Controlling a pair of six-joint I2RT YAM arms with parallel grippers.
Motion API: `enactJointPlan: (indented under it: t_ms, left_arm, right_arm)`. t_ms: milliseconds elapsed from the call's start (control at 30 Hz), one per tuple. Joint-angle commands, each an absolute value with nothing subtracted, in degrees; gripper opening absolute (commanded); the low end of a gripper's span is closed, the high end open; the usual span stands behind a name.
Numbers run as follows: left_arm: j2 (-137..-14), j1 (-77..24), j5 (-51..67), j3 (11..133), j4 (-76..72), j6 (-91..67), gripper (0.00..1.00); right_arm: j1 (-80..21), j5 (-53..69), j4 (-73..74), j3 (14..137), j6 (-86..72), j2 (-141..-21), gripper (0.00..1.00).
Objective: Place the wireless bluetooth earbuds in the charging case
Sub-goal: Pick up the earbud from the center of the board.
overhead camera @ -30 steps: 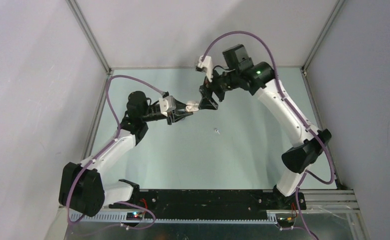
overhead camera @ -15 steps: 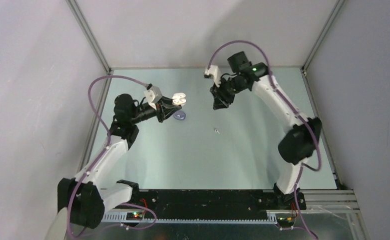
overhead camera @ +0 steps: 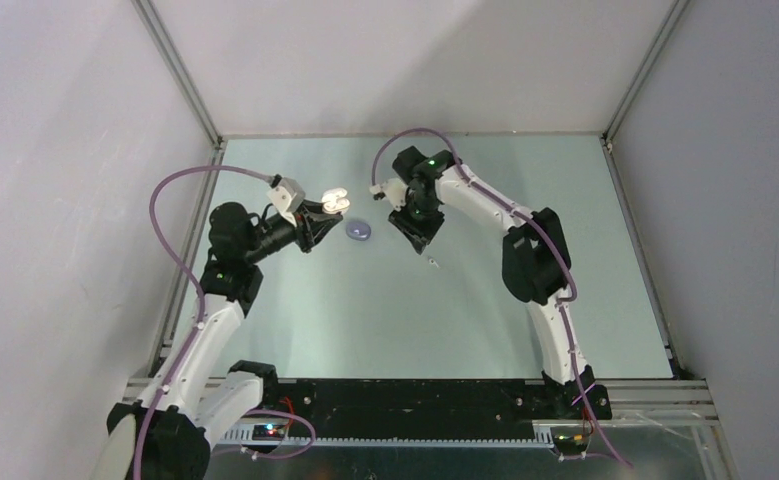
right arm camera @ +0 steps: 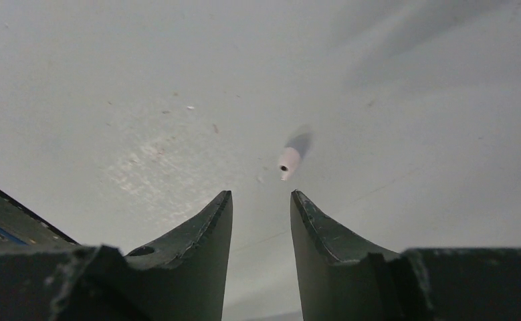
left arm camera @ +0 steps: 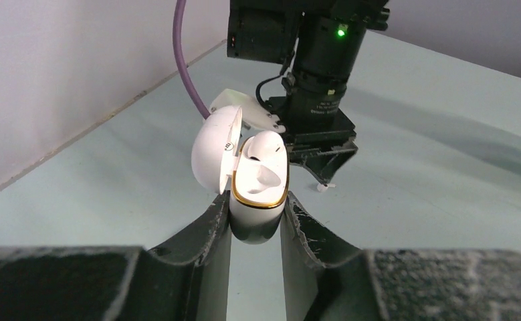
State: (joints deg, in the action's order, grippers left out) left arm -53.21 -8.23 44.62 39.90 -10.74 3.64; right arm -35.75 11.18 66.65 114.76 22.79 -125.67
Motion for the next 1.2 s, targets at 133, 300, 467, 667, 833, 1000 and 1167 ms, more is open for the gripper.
enactJointPlan:
  t_ms: [133, 300, 467, 667, 833, 1000, 1167]
  left_arm:
    - [-51.3, -7.2, 41.9, 38.8, -10.3, 4.5, 0.0]
    - [-51.7, -6.7, 42.4, 39.2, -9.9, 4.5, 0.0]
    - [-52.2, -6.0, 42.4, 39.8, -9.8, 4.3, 0.0]
    - [-52.8, -5.9, 42.4, 39.9, -10.2, 4.1, 0.0]
    - [-53.3, -5.9, 42.3, 40.1, -10.6, 3.7, 0.0]
    - [-53.4, -5.9, 42.4, 40.5, -10.2, 4.0, 0.0]
    - [-53.2, -5.8, 42.6, 40.6, -10.1, 4.2, 0.0]
  right_arm:
    - [-36.2, 5.8, 70.3, 120.2, 13.3, -131.1, 0.42]
    - [-36.5, 5.7, 71.7, 121.4, 13.3, -134.1, 0.39]
    - [-37.0, 5.3, 71.7, 121.0, 13.1, -135.4, 0.36]
    - [-37.1, 5.6, 71.6, 120.8, 13.0, -136.1, 0.35]
    - [-37.0, 5.4, 71.6, 119.7, 13.1, -136.4, 0.34]
    - [-36.9, 3.6, 71.1, 118.6, 13.4, -136.8, 0.34]
    - [-36.8, 2.5, 70.6, 119.1, 13.6, -137.3, 0.32]
